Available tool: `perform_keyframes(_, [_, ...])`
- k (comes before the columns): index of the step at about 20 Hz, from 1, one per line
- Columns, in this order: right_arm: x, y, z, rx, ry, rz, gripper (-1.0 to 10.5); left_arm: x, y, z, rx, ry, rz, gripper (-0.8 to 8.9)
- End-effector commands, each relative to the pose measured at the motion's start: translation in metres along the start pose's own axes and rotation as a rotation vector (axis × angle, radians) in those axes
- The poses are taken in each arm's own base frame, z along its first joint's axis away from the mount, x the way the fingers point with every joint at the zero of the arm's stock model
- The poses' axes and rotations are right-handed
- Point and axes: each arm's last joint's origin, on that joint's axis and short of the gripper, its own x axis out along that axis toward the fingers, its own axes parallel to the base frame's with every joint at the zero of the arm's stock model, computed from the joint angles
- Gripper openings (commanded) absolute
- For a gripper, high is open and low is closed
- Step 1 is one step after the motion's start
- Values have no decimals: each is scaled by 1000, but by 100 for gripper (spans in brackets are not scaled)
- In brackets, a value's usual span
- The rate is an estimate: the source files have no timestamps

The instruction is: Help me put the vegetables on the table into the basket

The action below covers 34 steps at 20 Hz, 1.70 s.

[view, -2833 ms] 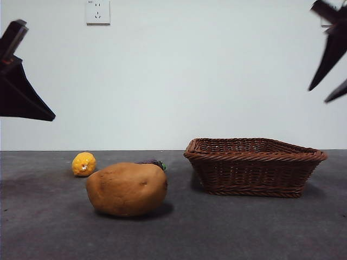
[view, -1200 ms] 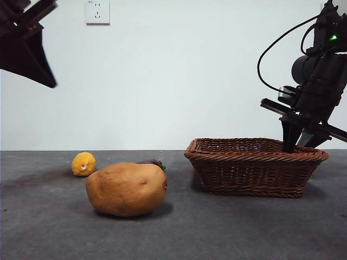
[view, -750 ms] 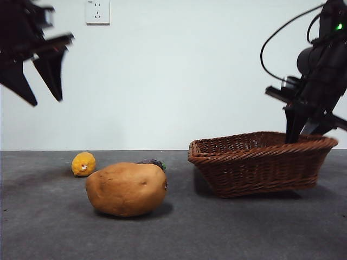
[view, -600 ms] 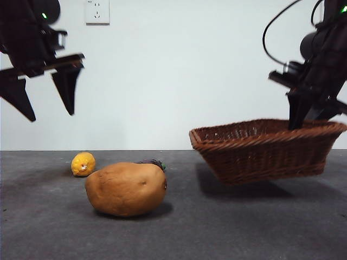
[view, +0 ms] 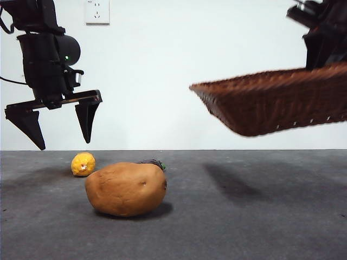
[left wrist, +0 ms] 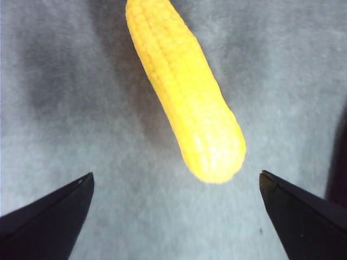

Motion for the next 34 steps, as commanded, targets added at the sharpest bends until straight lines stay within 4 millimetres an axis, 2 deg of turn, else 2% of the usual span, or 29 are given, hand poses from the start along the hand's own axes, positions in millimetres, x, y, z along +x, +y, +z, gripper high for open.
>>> perform_keyframes(1, [-12, 6, -4, -28, -31, 11, -17, 14, -4, 3, -19, -4, -3, 754])
perform_keyframes(7, [-19, 10, -11, -42, -17, 12, -17, 44, -20, 7, 13, -5, 14, 754])
perform_keyframes(11, [-19, 10, -11, -45, -8, 13, -17, 47, -26, 6, 35, -20, 102, 752])
perform_keyframes(15, [-19, 10, -12, -51, -6, 13, -17, 53, -27, 7, 36, -23, 103, 737])
perform_keyframes(16, [-19, 10, -12, -51, -6, 13, -17, 55, -27, 8, 37, -29, 101, 653])
perform_keyframes(18, [-19, 10, -12, -53, -6, 13, -17, 55, -27, 9, 40, -43, 95, 402])
perform_keyframes(20, [-19, 10, -12, -53, -6, 13, -17, 55, -28, 10, 44, -42, 73, 198])
perform_keyframes(22, [-19, 10, -12, -53, -5, 13, -17, 58, -28, 9, 43, -38, 69, 152])
perform_keyframes(24, [-19, 10, -12, -52, -1, 13, -17, 61, -27, 9, 46, -31, 72, 147])
perform_keyframes(27, [-19, 10, -12, -51, 2, 13, -17, 61, -27, 10, 70, -35, 73, -5])
perform_keyframes(31, [-19, 10, -12, -51, 2, 13, -16, 58, -28, 11, 75, -44, 66, -9])
perform_keyframes(34, [-18, 9, -12, -52, -1, 12, -17, 34, -33, 20, 72, -79, 2, -9])
